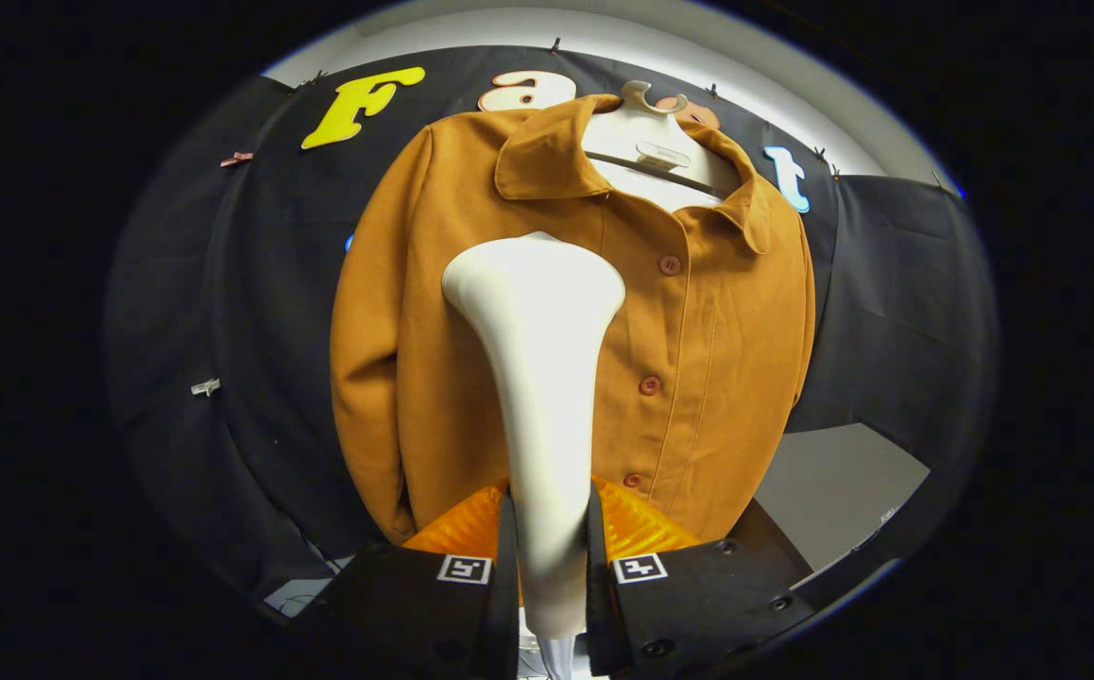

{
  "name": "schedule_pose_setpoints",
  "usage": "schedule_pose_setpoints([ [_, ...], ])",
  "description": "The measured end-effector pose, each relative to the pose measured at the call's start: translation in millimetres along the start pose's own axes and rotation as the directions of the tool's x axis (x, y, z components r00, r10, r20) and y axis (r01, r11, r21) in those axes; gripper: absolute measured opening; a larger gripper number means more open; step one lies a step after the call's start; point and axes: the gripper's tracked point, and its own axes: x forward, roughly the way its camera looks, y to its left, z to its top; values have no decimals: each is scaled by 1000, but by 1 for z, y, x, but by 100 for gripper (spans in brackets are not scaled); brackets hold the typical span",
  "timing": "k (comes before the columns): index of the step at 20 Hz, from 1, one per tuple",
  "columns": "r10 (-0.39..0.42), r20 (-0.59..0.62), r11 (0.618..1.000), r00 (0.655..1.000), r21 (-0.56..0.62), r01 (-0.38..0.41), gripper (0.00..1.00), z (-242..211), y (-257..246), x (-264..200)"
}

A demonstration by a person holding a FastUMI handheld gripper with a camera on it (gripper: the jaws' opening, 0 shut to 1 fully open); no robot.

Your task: Iron the clothes twice with a garment steamer, once on the left side and once on the right side.

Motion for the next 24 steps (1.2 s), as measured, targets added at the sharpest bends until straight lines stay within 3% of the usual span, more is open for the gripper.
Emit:
schedule_pose_setpoints([
  [10, -20, -48, 1000, 999, -12, 19, 32, -60, -1, 7],
  [24, -28, -280, 998, 960, -54, 13, 32, -199, -8, 12],
])
